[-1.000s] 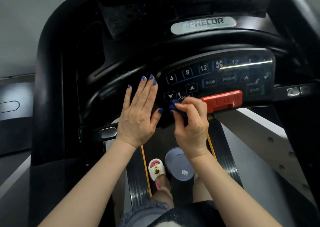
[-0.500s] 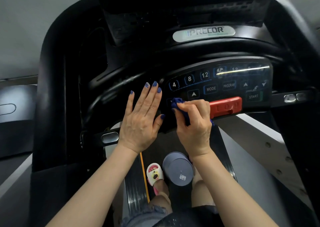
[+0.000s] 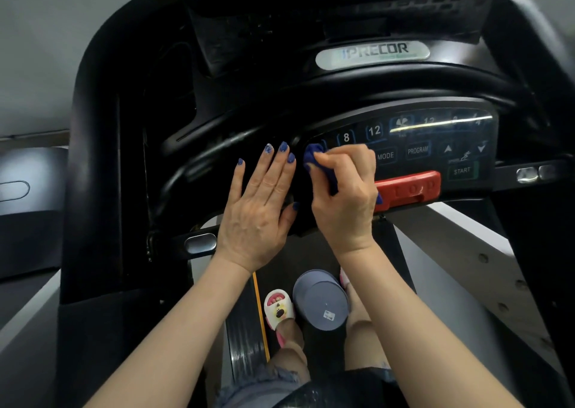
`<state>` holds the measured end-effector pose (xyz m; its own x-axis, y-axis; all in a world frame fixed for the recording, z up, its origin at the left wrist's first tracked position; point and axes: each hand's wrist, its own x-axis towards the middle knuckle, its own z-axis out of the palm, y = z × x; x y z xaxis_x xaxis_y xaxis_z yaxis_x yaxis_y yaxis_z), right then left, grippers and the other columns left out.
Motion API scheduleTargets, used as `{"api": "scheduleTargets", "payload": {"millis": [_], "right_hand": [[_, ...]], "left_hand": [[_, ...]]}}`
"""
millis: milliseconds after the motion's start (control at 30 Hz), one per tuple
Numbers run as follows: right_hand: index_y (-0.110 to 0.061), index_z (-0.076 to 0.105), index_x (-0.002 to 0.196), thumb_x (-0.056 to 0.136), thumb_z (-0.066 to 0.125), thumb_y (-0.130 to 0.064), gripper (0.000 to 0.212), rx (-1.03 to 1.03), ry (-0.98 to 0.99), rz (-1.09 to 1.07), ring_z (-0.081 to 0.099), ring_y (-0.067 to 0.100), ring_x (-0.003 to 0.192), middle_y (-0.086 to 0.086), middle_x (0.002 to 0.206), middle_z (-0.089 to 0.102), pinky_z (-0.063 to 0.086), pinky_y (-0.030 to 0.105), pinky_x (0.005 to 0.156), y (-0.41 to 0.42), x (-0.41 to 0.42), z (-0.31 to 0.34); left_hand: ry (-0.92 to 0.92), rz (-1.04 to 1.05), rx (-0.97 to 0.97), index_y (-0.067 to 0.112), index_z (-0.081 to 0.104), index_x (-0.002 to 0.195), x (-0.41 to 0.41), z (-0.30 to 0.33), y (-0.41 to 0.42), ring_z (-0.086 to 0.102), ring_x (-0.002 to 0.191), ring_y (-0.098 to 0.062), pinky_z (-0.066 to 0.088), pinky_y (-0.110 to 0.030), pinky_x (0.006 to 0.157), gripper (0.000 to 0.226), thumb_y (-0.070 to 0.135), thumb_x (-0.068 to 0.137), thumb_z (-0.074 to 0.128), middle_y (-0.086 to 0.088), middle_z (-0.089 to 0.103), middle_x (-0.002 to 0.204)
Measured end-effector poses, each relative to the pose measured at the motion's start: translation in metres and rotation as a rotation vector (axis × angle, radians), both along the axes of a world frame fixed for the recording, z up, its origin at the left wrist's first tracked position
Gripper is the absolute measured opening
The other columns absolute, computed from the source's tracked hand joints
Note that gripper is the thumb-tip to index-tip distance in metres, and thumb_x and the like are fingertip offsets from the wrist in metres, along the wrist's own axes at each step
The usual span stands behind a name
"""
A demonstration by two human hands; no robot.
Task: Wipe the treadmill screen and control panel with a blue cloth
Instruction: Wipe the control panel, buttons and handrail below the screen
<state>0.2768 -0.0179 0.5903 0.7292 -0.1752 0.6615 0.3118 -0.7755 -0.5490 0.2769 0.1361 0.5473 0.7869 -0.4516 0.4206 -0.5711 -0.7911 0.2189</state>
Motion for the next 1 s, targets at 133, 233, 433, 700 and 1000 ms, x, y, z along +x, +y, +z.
{"api": "scheduleTargets", "payload": {"millis": [133, 233, 433, 700, 1000], "right_hand": [[0.004, 0.069, 0.085, 0.085, 0.073, 0.002, 0.004, 0.028, 0.003, -0.011, 0.055, 0.024, 0.084, 0.016, 0.089, 0.062, 0.048, 0.027, 0.076, 0.002, 0.000, 0.001], [0.003, 0.069, 0.084, 0.085, 0.072, 0.002, 0.003, 0.054, -0.008, 0.006, 0.054, 0.025, 0.081, 0.015, 0.087, 0.061, 0.048, 0.028, 0.074, 0.013, 0.012, 0.009], [0.003, 0.069, 0.083, 0.085, 0.073, 0.000, 0.005, 0.081, 0.000, -0.050, 0.056, 0.024, 0.080, 0.013, 0.084, 0.061, 0.049, 0.026, 0.072, 0.000, 0.014, 0.013], [0.003, 0.068, 0.083, 0.084, 0.072, 0.001, 0.005, 0.058, 0.016, -0.068, 0.056, 0.026, 0.080, 0.012, 0.085, 0.059, 0.049, 0.028, 0.071, -0.013, 0.020, 0.018], [0.002, 0.069, 0.086, 0.083, 0.074, -0.002, 0.007, 0.006, 0.044, -0.015, 0.055, 0.022, 0.089, 0.013, 0.094, 0.061, 0.045, 0.018, 0.080, -0.022, 0.019, 0.019]], "left_hand": [[-0.007, 0.006, -0.003, 0.009, 0.017, 0.157, 0.000, -0.001, 0.000, 0.010, 0.154, -0.021, 0.007, -0.050, 0.125, 0.061, 0.034, 0.105, 0.035, -0.008, 0.018, 0.164], [-0.004, 0.005, -0.020, 0.008, 0.017, 0.156, 0.000, -0.001, 0.001, 0.010, 0.154, -0.021, 0.008, -0.051, 0.125, 0.062, 0.031, 0.103, 0.039, -0.008, 0.020, 0.164], [-0.001, 0.005, -0.006, 0.007, 0.019, 0.156, 0.000, 0.001, 0.001, 0.010, 0.154, -0.020, 0.009, -0.051, 0.125, 0.058, 0.036, 0.107, 0.030, -0.008, 0.019, 0.164], [0.003, 0.000, -0.007, 0.006, 0.019, 0.156, 0.000, 0.001, 0.000, 0.009, 0.154, -0.021, 0.011, -0.054, 0.124, 0.058, 0.037, 0.107, 0.026, -0.008, 0.018, 0.164], [0.006, -0.014, -0.100, 0.004, 0.021, 0.155, 0.008, 0.009, -0.023, 0.008, 0.154, -0.022, 0.005, -0.052, 0.124, 0.055, 0.032, 0.108, 0.026, -0.009, 0.014, 0.164]]}}
